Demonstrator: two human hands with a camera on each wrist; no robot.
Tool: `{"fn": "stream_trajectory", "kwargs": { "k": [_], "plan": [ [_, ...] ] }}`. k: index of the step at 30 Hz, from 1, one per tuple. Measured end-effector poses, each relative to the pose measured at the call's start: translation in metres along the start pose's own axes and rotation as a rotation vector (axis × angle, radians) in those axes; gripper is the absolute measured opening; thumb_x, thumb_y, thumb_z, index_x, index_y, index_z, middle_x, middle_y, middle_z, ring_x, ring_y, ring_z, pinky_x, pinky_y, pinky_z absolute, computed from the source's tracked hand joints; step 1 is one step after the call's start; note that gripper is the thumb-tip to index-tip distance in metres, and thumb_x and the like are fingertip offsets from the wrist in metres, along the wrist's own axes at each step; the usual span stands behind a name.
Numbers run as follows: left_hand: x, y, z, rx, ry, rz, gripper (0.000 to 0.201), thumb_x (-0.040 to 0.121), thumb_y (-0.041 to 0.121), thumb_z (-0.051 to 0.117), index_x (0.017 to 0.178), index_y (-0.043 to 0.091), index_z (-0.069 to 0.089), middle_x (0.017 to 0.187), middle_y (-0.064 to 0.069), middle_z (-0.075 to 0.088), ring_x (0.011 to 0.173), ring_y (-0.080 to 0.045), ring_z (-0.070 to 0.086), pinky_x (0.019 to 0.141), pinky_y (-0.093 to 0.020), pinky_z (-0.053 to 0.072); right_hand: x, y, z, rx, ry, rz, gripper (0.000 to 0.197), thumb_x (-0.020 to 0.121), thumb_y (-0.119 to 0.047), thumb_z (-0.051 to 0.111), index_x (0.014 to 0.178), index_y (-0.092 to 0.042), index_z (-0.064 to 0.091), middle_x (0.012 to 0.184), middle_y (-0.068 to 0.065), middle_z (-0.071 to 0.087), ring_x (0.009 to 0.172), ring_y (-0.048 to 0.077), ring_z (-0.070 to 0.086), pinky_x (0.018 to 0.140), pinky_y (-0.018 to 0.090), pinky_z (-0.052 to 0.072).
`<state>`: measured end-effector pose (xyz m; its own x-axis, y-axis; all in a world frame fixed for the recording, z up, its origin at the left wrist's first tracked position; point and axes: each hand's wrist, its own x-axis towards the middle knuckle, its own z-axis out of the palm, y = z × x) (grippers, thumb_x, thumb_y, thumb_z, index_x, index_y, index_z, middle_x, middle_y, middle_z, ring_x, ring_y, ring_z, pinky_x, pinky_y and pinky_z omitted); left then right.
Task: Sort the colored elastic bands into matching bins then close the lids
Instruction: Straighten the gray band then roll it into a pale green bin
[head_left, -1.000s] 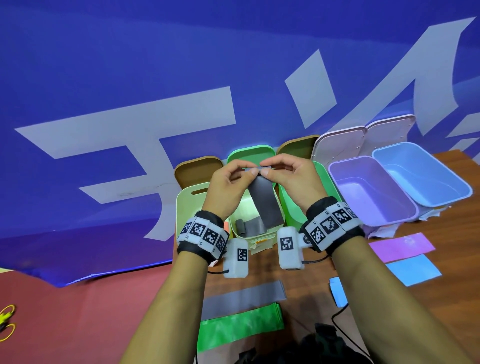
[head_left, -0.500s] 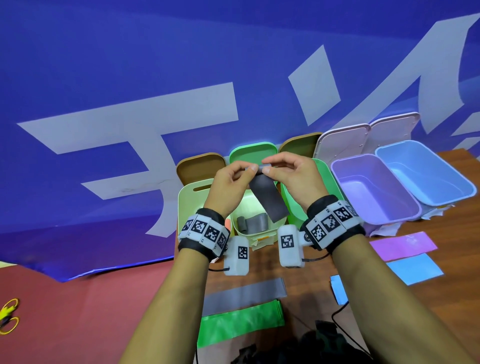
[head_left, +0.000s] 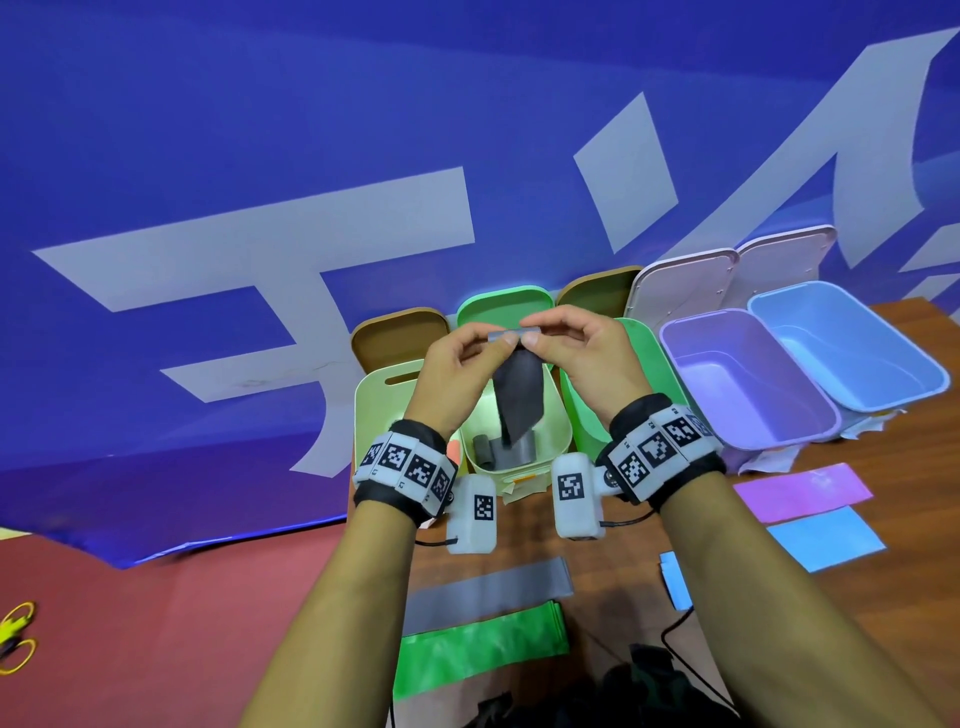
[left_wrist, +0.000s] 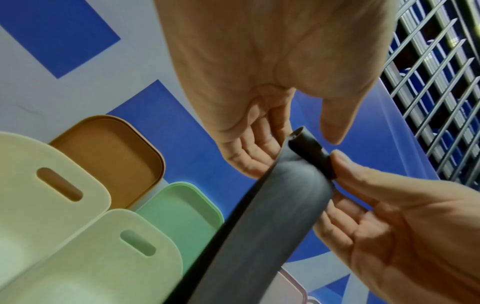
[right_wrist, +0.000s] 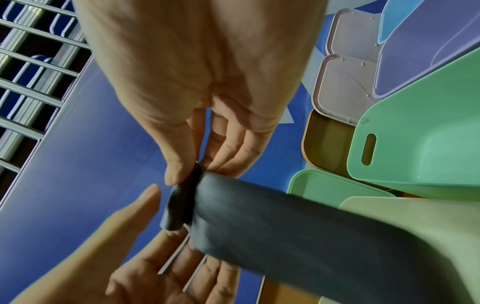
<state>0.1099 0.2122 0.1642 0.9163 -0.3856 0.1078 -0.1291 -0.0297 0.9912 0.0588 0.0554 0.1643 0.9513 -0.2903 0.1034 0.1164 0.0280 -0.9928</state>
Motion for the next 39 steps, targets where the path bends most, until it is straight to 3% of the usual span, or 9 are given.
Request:
{"fn": "stream_trajectory", "kwargs": {
  "k": [3, 8, 12, 16, 19, 25, 29, 33, 39],
  "plan": [
    [0.0011, -0.0031, 0.0000, 0.020, -0.008, -0.016, 0.008, 0.097, 0.014, 0.061, 0.094, 0.010, 0.067, 0.084, -0.001, 0.069, 0.082, -0.011, 0.063, 0.083, -0.038, 0.052, -0.0012, -0.0012, -0.0004, -0.015, -0.004, -0.002, 0.017, 0.085, -0.001, 0.073, 0.098, -0.012, 0.074, 0.094, 0.008, 0.076, 0.089, 0.015, 0.072, 0.088, 0.027, 0.056],
    [0.0014, 0.0005, -0.0002, -0.016, -0.019, 0.050, 0.010, 0.092, 0.001, 0.064, 0.100, 0.008, 0.064, 0.095, -0.005, 0.070, 0.089, -0.009, 0.066, 0.082, -0.021, 0.051, -0.0007, -0.0006, -0.0012, 0.023, -0.014, 0.011, 0.021, 0.086, -0.004, 0.072, 0.104, -0.013, 0.073, 0.097, 0.005, 0.072, 0.091, 0.013, 0.069, 0.089, 0.027, 0.054],
    [0.0001, 0.0029, 0.0001, -0.001, -0.029, 0.083, 0.017, 0.090, -0.003, 0.064, 0.105, 0.004, 0.063, 0.098, -0.003, 0.068, 0.091, -0.008, 0.065, 0.080, -0.019, 0.050, 0.0000, 0.0023, -0.0009, 0.020, -0.016, -0.005, 0.018, 0.087, -0.005, 0.070, 0.100, -0.017, 0.074, 0.098, 0.014, 0.072, 0.092, 0.016, 0.065, 0.092, 0.034, 0.053],
    [-0.0008, 0.0007, 0.0000, 0.018, -0.007, 0.053, 0.011, 0.096, 0.012, 0.062, 0.106, 0.011, 0.066, 0.092, -0.001, 0.068, 0.086, -0.010, 0.062, 0.079, -0.031, 0.051, 0.0000, 0.0019, -0.0005, 0.028, -0.004, -0.003, 0.019, 0.085, 0.000, 0.072, 0.102, -0.009, 0.073, 0.100, 0.011, 0.075, 0.093, 0.019, 0.070, 0.094, 0.034, 0.055],
    [-0.0007, -0.0016, 0.0004, 0.029, -0.001, 0.064, 0.009, 0.094, 0.015, 0.064, 0.102, 0.017, 0.068, 0.091, 0.000, 0.070, 0.085, -0.013, 0.062, 0.083, -0.038, 0.052, -0.0012, 0.0022, -0.0018, 0.001, -0.016, -0.003, 0.022, 0.083, 0.000, 0.073, 0.101, -0.011, 0.073, 0.099, 0.009, 0.076, 0.091, 0.021, 0.072, 0.091, 0.034, 0.056],
    [-0.0015, 0.0029, 0.0022, 0.027, -0.005, 0.126, 0.017, 0.091, 0.001, 0.066, 0.107, 0.006, 0.065, 0.095, 0.005, 0.068, 0.089, -0.005, 0.063, 0.080, -0.016, 0.049, -0.0019, 0.0031, -0.0018, 0.041, -0.008, 0.006, 0.022, 0.087, -0.005, 0.072, 0.107, -0.013, 0.072, 0.101, 0.007, 0.072, 0.098, 0.014, 0.067, 0.090, 0.028, 0.054],
    [-0.0014, 0.0037, 0.0040, -0.013, 0.000, 0.085, 0.017, 0.092, 0.003, 0.065, 0.109, 0.008, 0.064, 0.094, 0.001, 0.068, 0.089, -0.006, 0.064, 0.078, -0.020, 0.050, -0.0009, 0.0021, -0.0009, 0.032, 0.006, -0.013, 0.018, 0.086, -0.001, 0.071, 0.101, -0.011, 0.072, 0.094, 0.003, 0.073, 0.091, 0.012, 0.068, 0.089, 0.027, 0.054],
    [0.0009, -0.0008, 0.0019, 0.026, 0.000, 0.069, 0.008, 0.096, 0.013, 0.063, 0.101, 0.016, 0.068, 0.083, 0.011, 0.070, 0.082, -0.009, 0.062, 0.079, -0.034, 0.051, -0.0009, 0.0036, -0.0014, 0.001, 0.004, -0.014, 0.020, 0.084, -0.001, 0.073, 0.103, -0.009, 0.072, 0.098, 0.006, 0.075, 0.088, 0.018, 0.071, 0.089, 0.031, 0.056],
    [0.0008, -0.0026, 0.0011, 0.005, -0.002, 0.095, 0.014, 0.093, 0.004, 0.065, 0.106, 0.009, 0.067, 0.099, -0.002, 0.071, 0.095, -0.015, 0.067, 0.082, -0.023, 0.052, -0.0016, 0.0041, -0.0020, 0.037, 0.003, -0.007, 0.018, 0.086, -0.010, 0.073, 0.104, -0.014, 0.074, 0.099, 0.010, 0.071, 0.095, 0.017, 0.067, 0.089, 0.031, 0.055]
  ]
}}
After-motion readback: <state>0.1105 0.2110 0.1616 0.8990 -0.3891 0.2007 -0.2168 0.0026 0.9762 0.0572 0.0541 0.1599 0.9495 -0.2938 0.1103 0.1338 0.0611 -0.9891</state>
